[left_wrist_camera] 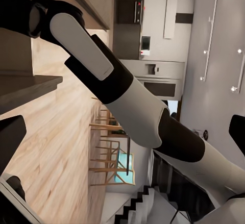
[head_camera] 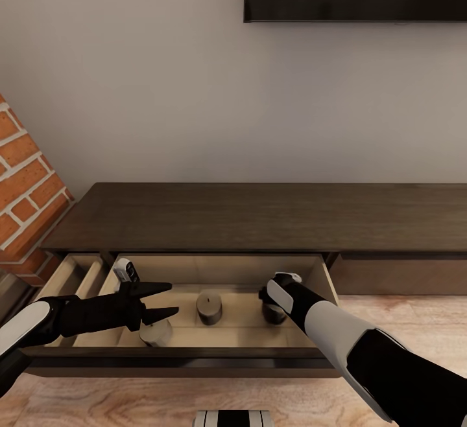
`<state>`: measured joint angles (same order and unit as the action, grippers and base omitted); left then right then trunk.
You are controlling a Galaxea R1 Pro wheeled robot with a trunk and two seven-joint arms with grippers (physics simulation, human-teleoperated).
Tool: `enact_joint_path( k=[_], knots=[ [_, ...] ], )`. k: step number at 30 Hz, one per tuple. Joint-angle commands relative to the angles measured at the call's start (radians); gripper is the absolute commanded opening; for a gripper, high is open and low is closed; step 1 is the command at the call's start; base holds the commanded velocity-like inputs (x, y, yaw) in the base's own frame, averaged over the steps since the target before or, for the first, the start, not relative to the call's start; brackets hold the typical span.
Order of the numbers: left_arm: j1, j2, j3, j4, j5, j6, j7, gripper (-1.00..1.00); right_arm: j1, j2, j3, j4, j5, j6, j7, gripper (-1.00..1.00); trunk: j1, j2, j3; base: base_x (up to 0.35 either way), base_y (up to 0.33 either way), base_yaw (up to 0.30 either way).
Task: Place each of the two pumpkins and all three candles from the living room inside a cabinet in the living room (use any cabinet), then make sure every cabinet is closed, and position the cauldron so it is next to a table in the living room.
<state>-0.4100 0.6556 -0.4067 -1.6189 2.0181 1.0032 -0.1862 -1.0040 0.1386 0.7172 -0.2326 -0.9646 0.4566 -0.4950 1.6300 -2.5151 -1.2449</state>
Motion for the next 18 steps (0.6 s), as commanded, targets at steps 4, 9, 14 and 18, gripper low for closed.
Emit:
enact_joint_path(
  k=[4,9,14,18],
  knots=[
    [-0.001,0.001,-0.002,0.001,-0.007,0.000,-0.010,1.00,-0.001,-0.001,0.010,0.001,-0.009,0.020,0.075,1.00,0.000,0.000,-0.001,0.000,0.000,0.000],
    [-0.001,0.001,-0.002,0.001,-0.007,0.000,-0.010,1.00,-0.001,-0.001,0.009,0.012,0.000,0.082,0.211,1.00,0.000,0.000,-0.001,0.006,0.000,0.000],
    [-0.001,0.001,-0.001,0.001,-0.007,0.000,-0.010,1.00,-0.001,-0.001,0.008,0.013,0.000,0.088,0.215,1.00,0.000,0.000,-0.001,0.025,0.000,0.000],
    [-0.001,0.001,-0.001,0.001,-0.007,0.000,-0.010,1.00,-0.001,-0.002,0.008,0.013,0.000,0.087,0.216,1.00,0.000,0.000,-0.001,0.003,0.000,0.000]
  ],
)
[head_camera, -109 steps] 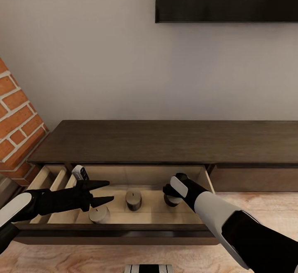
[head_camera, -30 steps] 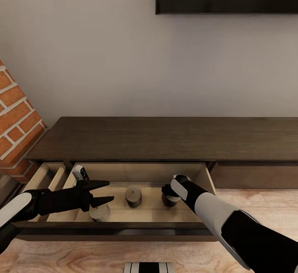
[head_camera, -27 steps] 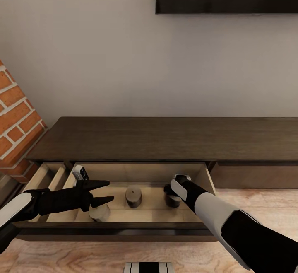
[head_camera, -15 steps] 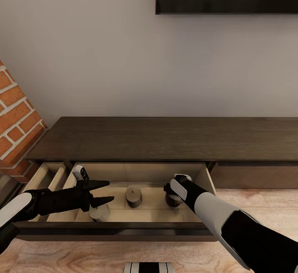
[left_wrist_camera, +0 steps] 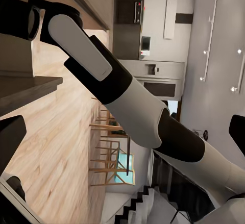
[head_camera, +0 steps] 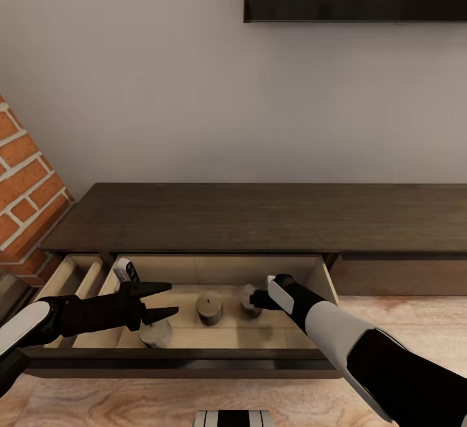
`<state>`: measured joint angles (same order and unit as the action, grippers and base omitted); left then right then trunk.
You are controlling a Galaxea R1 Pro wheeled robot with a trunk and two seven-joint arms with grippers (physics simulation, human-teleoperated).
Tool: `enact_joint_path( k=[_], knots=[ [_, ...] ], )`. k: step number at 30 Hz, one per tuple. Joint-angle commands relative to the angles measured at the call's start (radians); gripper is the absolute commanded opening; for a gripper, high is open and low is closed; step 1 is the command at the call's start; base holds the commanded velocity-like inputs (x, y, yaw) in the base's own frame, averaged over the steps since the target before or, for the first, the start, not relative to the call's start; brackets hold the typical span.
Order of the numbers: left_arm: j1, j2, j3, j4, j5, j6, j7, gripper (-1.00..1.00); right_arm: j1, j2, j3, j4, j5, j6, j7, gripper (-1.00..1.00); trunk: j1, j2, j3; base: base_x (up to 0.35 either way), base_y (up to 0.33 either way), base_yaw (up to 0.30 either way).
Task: Place each of the two pumpkins and all three candles from the living room inside a cabinet in the living room (use any cabinet), then make sure every cabinet is closed, and position the cauldron so it is next to a table in the living room.
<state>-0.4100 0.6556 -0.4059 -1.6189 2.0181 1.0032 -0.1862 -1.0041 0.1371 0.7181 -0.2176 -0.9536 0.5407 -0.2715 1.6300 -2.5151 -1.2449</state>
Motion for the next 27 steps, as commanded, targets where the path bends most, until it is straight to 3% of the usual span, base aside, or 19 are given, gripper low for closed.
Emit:
enact_joint_path(
  k=[1,11,20,27],
  knots=[
    [-0.001,0.001,-0.002,0.001,-0.007,0.000,-0.010,1.00,-0.001,0.000,0.007,-0.002,-0.011,0.000,-0.008,1.00,0.000,0.000,-0.001,0.000,0.000,0.000],
    [-0.001,0.001,-0.001,0.001,-0.007,0.000,-0.010,1.00,-0.001,0.000,0.007,-0.002,-0.011,-0.014,-0.008,1.00,0.000,0.000,-0.001,0.000,0.000,0.000],
    [-0.001,0.001,-0.002,0.001,-0.007,0.000,-0.010,1.00,-0.001,-0.001,0.007,0.000,-0.017,0.001,-0.010,1.00,-0.004,0.002,0.034,0.000,0.000,0.000],
    [-0.001,0.001,-0.002,0.001,-0.007,0.000,-0.010,1.00,-0.001,0.001,0.006,0.039,-0.022,0.057,-0.015,1.00,-0.007,0.003,0.061,0.000,0.000,0.000]
  ],
)
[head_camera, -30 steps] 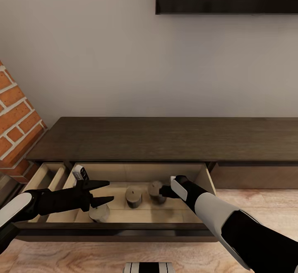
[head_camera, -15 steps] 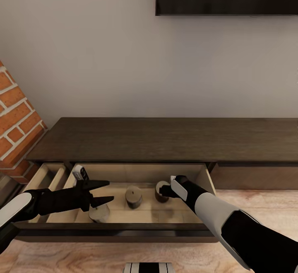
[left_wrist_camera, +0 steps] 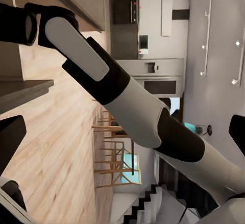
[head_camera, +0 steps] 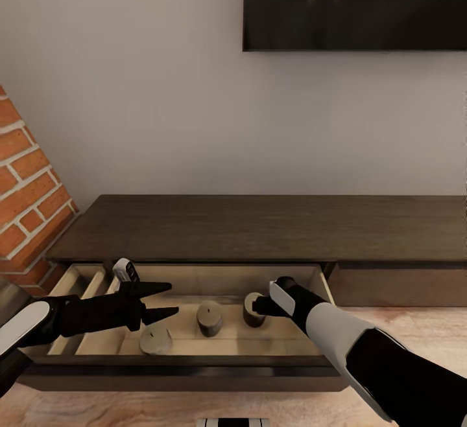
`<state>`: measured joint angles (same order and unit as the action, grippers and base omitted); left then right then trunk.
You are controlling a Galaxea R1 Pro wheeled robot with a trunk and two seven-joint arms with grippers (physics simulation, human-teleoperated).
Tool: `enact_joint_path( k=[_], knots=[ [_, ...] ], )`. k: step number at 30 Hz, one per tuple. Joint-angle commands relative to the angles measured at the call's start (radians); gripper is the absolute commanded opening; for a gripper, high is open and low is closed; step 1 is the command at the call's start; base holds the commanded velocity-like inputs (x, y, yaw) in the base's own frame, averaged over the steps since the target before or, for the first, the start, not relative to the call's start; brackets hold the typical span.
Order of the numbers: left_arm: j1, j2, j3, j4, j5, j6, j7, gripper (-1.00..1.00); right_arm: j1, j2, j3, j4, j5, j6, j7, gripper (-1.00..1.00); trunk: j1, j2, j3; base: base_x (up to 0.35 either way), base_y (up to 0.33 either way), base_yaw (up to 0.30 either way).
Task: Place each of the two pumpkins and all three candles from the living room inside a cabinet in the living room (use any cabinet), then make sure every cabinet is closed, and position the cauldron so it is next to a table in the living room.
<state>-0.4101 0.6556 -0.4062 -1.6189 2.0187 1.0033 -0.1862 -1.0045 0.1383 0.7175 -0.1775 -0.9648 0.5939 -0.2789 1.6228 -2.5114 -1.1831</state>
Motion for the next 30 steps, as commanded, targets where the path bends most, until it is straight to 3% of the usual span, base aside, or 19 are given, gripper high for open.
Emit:
enact_joint_path(
  k=[1,27,30],
  knots=[
    [-0.001,0.001,-0.003,0.001,-0.008,0.000,-0.010,1.00,-0.001,-0.001,0.007,-0.001,-0.011,0.017,-0.008,1.00,-0.001,0.000,0.003,0.000,0.000,0.000],
    [-0.001,0.000,-0.005,0.006,-0.008,0.000,-0.010,1.00,-0.002,-0.002,0.005,-0.002,-0.011,0.051,-0.015,1.00,-0.012,0.006,0.104,0.000,0.000,0.000],
    [-0.001,0.000,-0.006,0.007,-0.008,0.000,-0.009,1.00,-0.002,-0.002,0.004,-0.001,-0.012,0.054,-0.014,1.00,-0.012,0.006,0.104,0.000,0.000,0.000]
  ],
)
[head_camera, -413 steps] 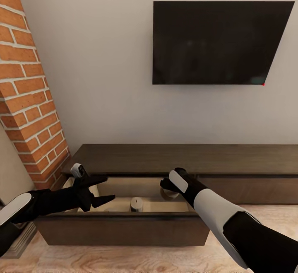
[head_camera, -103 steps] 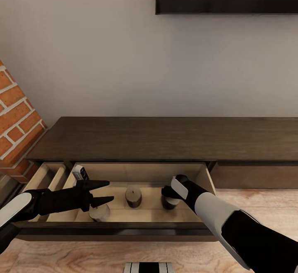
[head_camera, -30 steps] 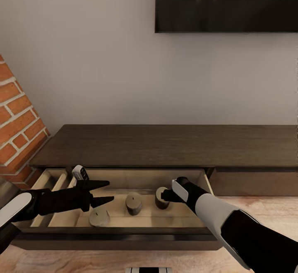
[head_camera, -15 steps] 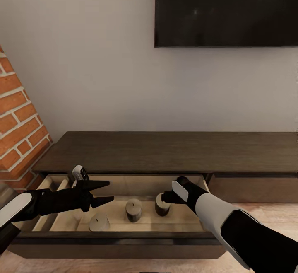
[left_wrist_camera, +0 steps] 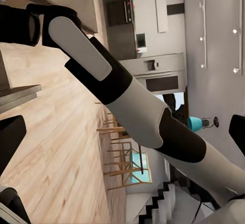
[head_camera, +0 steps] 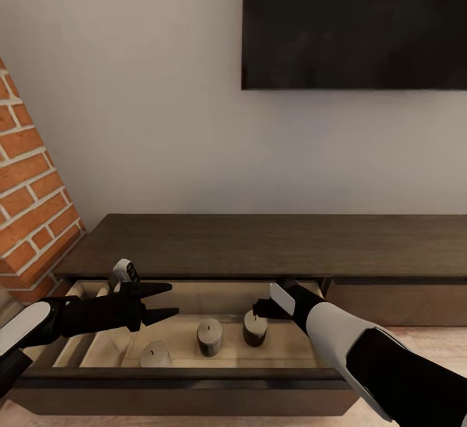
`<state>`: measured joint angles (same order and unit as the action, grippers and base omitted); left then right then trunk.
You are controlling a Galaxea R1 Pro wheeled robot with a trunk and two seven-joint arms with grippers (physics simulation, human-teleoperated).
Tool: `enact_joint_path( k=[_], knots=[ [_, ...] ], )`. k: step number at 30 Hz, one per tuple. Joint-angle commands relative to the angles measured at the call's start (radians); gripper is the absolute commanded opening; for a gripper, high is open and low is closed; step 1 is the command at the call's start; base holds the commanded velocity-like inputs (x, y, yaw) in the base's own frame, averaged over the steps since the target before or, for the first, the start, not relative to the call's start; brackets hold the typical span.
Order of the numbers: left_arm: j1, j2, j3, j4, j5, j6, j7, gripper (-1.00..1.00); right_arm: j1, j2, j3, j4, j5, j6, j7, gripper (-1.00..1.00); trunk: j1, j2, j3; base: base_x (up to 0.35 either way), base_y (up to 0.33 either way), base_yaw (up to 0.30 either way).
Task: Place each of the two pumpkins and all three candles from the living room inside a cabinet in the living room (use any cabinet), then make sure every cabinet is closed, and position the cauldron so it is next to a table in the living room.
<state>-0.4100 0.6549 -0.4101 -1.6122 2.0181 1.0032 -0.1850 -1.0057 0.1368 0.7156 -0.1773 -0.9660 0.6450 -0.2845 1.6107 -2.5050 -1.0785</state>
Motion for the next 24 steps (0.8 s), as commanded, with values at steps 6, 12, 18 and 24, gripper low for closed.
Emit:
enact_joint_path(
  k=[6,12,18,24],
  knots=[
    [-0.001,0.001,0.000,0.001,-0.007,0.000,-0.010,1.00,-0.001,0.000,0.005,-0.001,-0.011,0.026,-0.008,1.00,0.000,0.000,-0.001,-0.009,0.000,0.000],
    [-0.001,0.001,0.000,0.000,-0.008,-0.001,-0.010,1.00,-0.001,0.000,0.005,-0.001,-0.011,0.028,-0.008,1.00,0.000,0.000,-0.001,-0.203,0.000,0.000],
    [-0.001,0.001,0.001,0.000,-0.009,-0.001,-0.010,1.00,-0.001,0.000,0.005,-0.001,-0.011,0.022,-0.006,1.00,0.000,0.000,-0.001,-0.049,0.000,0.000],
    [-0.001,0.001,0.001,0.000,-0.008,-0.001,-0.010,1.00,-0.001,0.000,0.005,-0.001,-0.011,0.014,-0.005,1.00,0.000,0.000,-0.001,-0.003,0.000,0.000]
  ],
)
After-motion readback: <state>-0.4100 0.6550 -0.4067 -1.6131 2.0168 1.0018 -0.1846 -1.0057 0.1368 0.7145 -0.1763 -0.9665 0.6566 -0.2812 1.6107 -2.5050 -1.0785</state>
